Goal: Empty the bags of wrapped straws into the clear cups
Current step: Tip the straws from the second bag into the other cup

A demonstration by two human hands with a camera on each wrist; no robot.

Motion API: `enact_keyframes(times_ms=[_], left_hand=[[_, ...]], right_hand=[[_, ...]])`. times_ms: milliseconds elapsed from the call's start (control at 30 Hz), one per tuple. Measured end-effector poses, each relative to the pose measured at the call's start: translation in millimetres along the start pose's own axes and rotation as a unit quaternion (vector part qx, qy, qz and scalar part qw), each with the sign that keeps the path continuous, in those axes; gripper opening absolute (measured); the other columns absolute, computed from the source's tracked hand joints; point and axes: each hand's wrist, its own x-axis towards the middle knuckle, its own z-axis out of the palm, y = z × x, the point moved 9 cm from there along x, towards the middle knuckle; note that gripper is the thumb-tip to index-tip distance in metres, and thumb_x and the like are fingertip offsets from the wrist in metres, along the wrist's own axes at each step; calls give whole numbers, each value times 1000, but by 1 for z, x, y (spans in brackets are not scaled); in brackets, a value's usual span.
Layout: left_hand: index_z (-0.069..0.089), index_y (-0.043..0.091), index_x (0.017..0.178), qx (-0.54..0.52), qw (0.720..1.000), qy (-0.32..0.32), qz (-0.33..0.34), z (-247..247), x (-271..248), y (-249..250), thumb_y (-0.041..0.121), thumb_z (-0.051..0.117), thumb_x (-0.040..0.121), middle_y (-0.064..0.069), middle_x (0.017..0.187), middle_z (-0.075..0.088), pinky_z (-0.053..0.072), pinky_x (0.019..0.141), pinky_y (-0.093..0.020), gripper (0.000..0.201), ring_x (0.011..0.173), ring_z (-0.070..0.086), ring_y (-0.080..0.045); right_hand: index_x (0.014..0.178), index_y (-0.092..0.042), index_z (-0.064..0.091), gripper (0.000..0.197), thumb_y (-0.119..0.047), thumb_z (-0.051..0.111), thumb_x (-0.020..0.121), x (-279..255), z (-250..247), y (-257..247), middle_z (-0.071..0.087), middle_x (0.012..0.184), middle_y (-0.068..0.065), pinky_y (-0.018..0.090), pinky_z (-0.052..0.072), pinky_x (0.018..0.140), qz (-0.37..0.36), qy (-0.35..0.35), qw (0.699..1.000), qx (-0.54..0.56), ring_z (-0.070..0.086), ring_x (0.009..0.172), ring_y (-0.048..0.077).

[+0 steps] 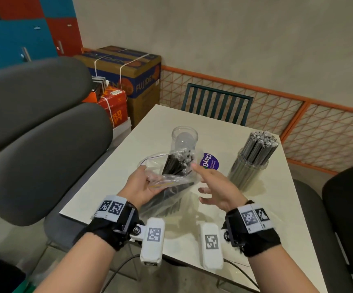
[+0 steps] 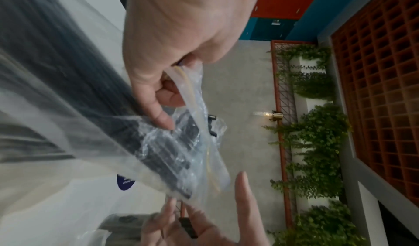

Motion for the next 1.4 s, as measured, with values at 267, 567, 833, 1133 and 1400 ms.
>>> enact_keyframes(times_ms=[267, 567, 833, 1133, 1400], left_hand=[[36, 13, 68, -53, 998, -25, 33, 8, 0, -18, 28, 31, 101, -5, 50, 37, 52, 60, -58, 36, 42, 46, -16], [60, 12, 82, 192, 978, -38, -65, 13, -29, -43, 39, 61, 86, -9, 85, 48, 53, 62, -38, 27, 70, 46, -18], [48, 3, 79, 112, 994, -5, 3, 4, -22, -32, -7, 27, 97, -14, 82, 53, 52, 37, -27, 29, 66, 59, -25], [47, 10, 78, 206, 977, 38, 37, -4, -24, -27, 1, 33, 91, -7, 75, 45, 38, 55, -30, 21, 64, 43, -21], [55, 19, 94, 345, 938, 23, 13, 3, -13, -11, 52, 50, 89, -2, 81, 54, 43, 51, -25, 34, 72, 50, -15]], right_hand=[[86, -6, 52, 15, -3, 40, 94, 3, 5, -6, 58, 80, 11, 35, 58, 64, -70, 40, 990, 114, 61, 62, 23], [80, -5, 44, 37, 21, 18, 86, 19, 39, 4, 43, 75, 11, 28, 58, 50, -23, -71, 928, 364, 46, 69, 18], [82, -9, 46, 15, -1, 35, 87, 21, 29, 12, 60, 65, 5, 37, 54, 61, -21, -69, 971, 230, 63, 60, 20], [93, -15, 60, 17, -5, 46, 92, 26, -21, -45, 59, 87, 7, 34, 56, 65, -244, 129, 944, -182, 56, 72, 19], [84, -10, 54, 12, -17, 45, 89, 35, 18, 13, 41, 66, 4, 22, 43, 41, 8, -85, 974, 210, 46, 40, 15]])
